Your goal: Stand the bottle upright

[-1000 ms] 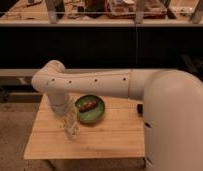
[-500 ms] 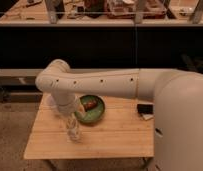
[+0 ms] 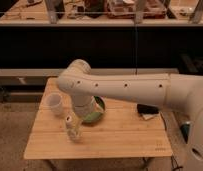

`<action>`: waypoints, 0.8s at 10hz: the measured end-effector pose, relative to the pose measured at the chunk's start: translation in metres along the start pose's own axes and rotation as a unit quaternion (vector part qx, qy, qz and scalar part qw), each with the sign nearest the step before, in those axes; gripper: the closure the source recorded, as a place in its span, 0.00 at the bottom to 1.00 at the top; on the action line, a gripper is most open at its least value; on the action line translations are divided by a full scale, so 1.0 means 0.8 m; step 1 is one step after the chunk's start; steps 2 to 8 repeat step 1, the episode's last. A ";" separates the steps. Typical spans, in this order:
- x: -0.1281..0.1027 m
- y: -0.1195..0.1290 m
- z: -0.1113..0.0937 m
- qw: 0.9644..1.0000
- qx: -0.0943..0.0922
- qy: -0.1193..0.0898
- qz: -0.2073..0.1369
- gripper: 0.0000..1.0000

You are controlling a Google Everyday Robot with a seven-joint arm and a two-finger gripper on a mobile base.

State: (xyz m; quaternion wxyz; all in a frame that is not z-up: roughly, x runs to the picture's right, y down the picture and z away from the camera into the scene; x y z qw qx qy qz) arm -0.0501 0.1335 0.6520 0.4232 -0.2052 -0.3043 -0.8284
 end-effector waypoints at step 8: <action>0.002 -0.002 0.000 1.000 0.002 0.003 0.000 0.20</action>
